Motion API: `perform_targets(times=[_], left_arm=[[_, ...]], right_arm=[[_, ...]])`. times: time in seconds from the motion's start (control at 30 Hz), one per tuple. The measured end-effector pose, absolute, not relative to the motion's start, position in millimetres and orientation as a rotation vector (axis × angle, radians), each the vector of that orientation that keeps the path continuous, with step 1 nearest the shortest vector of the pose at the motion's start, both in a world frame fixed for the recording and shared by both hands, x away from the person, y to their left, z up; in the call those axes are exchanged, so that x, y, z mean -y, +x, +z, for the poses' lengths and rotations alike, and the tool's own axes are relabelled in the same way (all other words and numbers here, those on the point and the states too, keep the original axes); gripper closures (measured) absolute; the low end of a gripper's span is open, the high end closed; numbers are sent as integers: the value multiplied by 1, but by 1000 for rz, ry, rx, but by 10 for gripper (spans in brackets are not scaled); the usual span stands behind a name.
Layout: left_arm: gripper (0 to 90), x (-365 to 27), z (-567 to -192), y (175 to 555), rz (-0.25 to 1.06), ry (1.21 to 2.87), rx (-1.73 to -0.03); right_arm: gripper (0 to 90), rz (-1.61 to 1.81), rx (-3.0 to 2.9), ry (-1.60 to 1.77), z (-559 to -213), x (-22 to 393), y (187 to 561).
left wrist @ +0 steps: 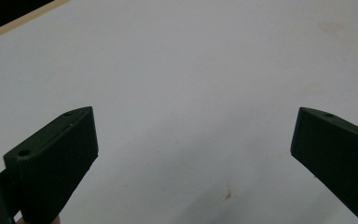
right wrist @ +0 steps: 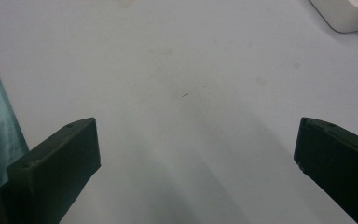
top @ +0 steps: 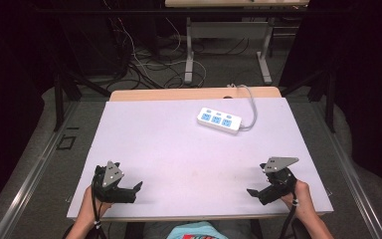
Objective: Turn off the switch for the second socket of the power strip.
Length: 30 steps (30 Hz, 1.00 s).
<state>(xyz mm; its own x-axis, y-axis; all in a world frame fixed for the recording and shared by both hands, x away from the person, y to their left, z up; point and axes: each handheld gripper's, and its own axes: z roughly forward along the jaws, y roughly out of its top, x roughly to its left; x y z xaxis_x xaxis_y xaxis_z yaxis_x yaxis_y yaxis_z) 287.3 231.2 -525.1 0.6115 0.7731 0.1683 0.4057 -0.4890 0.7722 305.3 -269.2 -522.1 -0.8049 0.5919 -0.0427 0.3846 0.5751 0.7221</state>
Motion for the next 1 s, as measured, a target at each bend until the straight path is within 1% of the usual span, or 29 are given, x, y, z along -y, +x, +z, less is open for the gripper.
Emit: perform_targets(times=[0.3,0.6,0.8,1.0], left_arm=[[3,-230,-526,289,663,2140,-914],[4,-230,-526,289,695,2156,-894],[4,-229,-527,290,674,2155,-898],[4,-229,-527,290,680,2156,-898]], right_arm=[[0,1037,-2536,810,-524,268,305],[0,1038,-2527,789,-523,265,309],[0,1034,-2537,777,-522,260,310],[0,1037,-2540,776,-519,257,314]])
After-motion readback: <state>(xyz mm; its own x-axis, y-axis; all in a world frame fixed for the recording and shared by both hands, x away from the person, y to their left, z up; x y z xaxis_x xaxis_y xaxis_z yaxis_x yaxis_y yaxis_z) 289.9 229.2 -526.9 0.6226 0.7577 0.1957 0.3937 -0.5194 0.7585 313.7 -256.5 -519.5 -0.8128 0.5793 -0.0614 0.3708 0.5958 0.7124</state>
